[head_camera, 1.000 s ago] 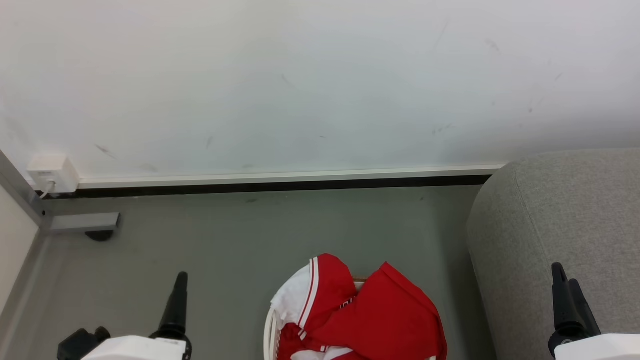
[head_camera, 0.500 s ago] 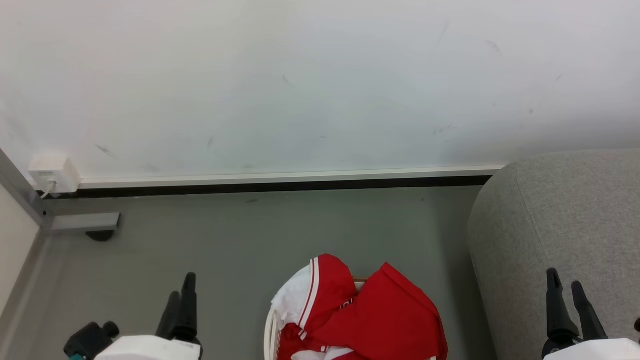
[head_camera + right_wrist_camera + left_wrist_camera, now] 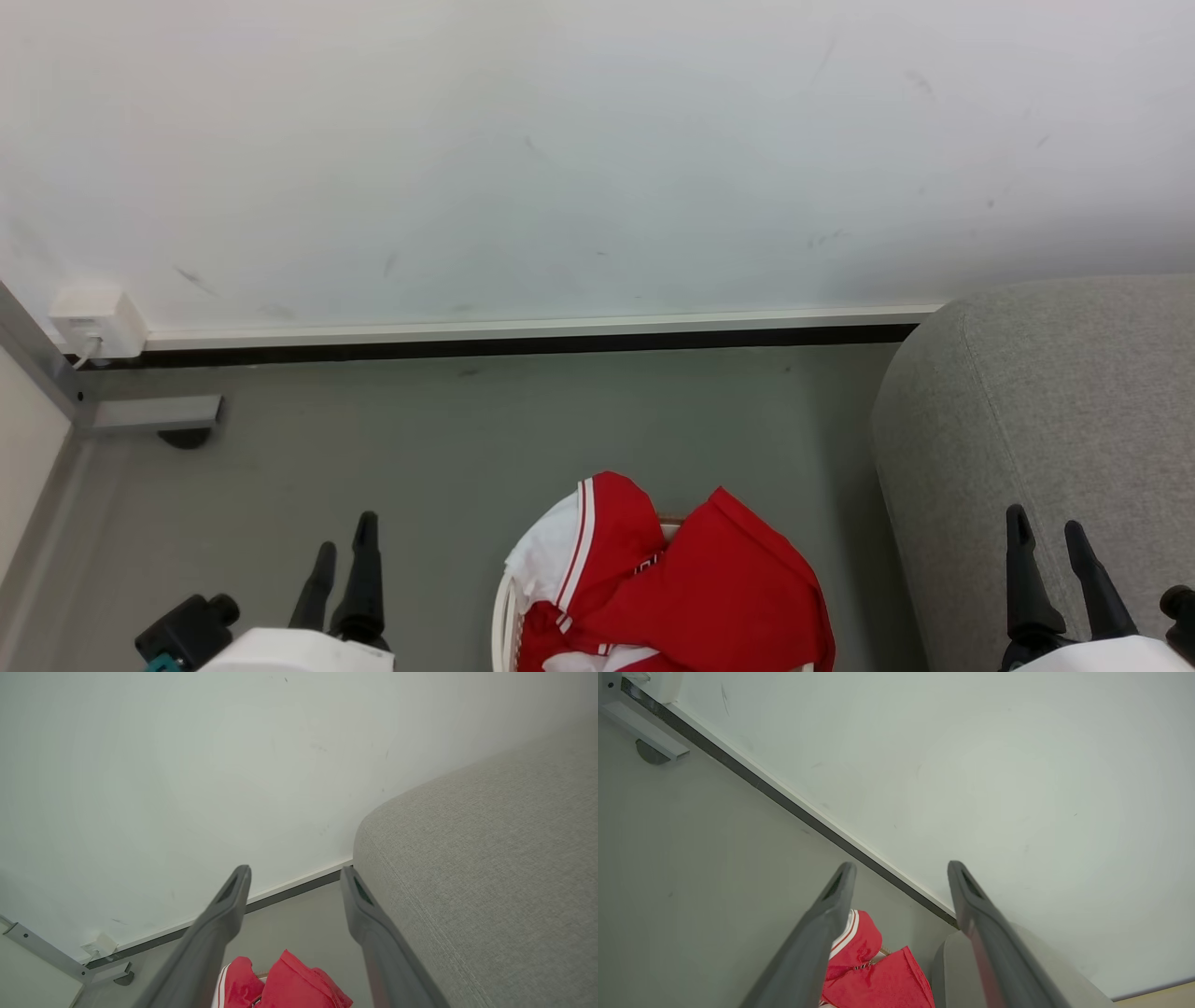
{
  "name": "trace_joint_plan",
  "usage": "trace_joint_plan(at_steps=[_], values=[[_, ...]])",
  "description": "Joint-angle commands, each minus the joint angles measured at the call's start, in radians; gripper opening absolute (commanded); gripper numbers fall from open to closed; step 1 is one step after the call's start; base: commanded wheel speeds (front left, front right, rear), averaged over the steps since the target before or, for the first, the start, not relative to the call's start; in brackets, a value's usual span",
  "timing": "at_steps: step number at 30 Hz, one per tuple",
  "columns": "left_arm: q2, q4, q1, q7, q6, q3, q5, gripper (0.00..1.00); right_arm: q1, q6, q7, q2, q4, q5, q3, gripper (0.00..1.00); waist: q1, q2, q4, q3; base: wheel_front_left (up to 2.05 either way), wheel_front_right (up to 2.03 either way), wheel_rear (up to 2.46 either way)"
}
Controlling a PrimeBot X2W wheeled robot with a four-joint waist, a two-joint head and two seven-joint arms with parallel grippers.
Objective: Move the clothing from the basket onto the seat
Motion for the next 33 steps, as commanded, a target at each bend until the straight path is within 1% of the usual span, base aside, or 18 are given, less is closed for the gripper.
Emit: trace_joint_plan(at_steps=[1,16,22,25,33], values=[[0.009,-0.006,-0.011,-0.01,0.005,-0.001,0.031,1.0,-0.003,-0.001,-0.012,-0.008,-0.01,-0.024,0.002,1.0,0.0,-0.0001,0.0,0.0,0.0,0.0,0.0],[0.01,0.0,-0.002,-0.049,0.013,-0.019,0.194,1.0,0.009,-0.001,-0.051,-0.009,-0.009,-0.189,-0.004,1.0,0.0,-0.0001,0.001,0.004,0.0,0.0,0.0],[0.01,0.013,-0.004,-0.065,0.013,-0.024,0.256,1.0,0.013,-0.001,-0.066,-0.009,0.003,-0.224,-0.009,1.0,0.0,-0.0001,0.002,0.005,0.0,0.0,0.0],[0.01,0.02,-0.004,-0.072,0.013,-0.027,0.286,1.0,0.014,-0.001,-0.073,-0.009,0.009,-0.217,-0.014,1.0,0.0,-0.0001,0.001,0.005,0.0,0.0,0.0],[0.011,0.033,-0.005,-0.088,0.01,-0.031,0.37,1.0,0.009,-0.002,-0.09,-0.01,0.017,-0.251,-0.011,1.0,0.0,-0.0001,0.002,0.008,0.0,0.0,0.0]])
